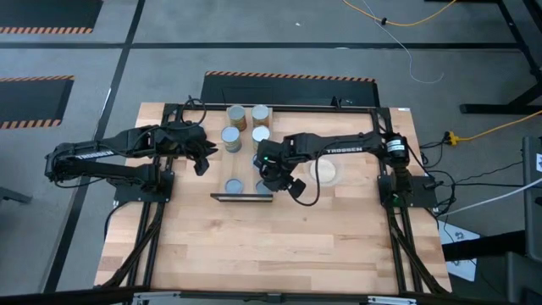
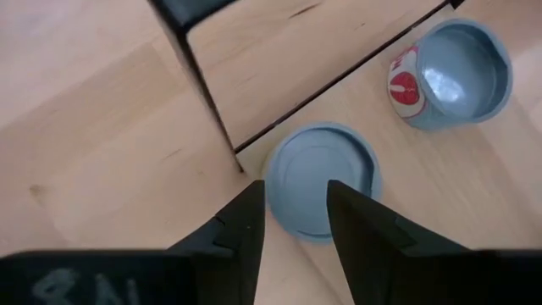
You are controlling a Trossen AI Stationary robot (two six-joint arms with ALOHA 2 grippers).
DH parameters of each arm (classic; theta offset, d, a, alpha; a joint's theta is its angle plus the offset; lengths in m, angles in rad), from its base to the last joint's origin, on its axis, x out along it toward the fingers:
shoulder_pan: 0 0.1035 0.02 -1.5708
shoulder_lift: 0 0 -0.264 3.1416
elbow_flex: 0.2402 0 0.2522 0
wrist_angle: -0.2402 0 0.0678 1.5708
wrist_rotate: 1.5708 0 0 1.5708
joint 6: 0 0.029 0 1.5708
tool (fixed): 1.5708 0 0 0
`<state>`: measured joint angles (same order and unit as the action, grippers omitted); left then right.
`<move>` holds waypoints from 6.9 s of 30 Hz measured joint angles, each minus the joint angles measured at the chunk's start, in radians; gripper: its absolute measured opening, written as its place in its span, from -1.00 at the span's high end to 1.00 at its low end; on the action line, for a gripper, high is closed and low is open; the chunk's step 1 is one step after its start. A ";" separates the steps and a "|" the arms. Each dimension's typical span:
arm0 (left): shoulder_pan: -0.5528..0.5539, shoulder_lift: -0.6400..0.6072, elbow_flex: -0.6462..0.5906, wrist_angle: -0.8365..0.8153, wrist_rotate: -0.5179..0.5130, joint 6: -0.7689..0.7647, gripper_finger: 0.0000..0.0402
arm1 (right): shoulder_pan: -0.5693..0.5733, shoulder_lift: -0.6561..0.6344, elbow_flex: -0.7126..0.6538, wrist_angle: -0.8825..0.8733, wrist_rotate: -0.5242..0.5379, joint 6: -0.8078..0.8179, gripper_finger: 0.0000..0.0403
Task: Pick and place cans onto a shelf
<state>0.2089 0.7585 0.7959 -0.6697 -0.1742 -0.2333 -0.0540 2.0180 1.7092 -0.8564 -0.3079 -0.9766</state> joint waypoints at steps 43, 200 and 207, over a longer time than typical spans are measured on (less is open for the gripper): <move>0.000 0.000 0.000 -0.004 0.000 -0.001 0.60 | 0.001 0.085 0.001 0.007 -0.001 0.022 0.90; 0.000 0.000 0.000 -0.003 0.000 0.000 0.60 | 0.030 0.147 0.068 0.093 0.044 0.709 0.88; 0.000 0.000 0.000 -0.004 0.000 0.000 0.60 | 0.029 0.147 0.068 0.124 0.044 0.706 0.88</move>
<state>0.2089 0.7589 0.7963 -0.6735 -0.1741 -0.2333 -0.0246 2.1647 1.7771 -0.7320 -0.2638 -0.2707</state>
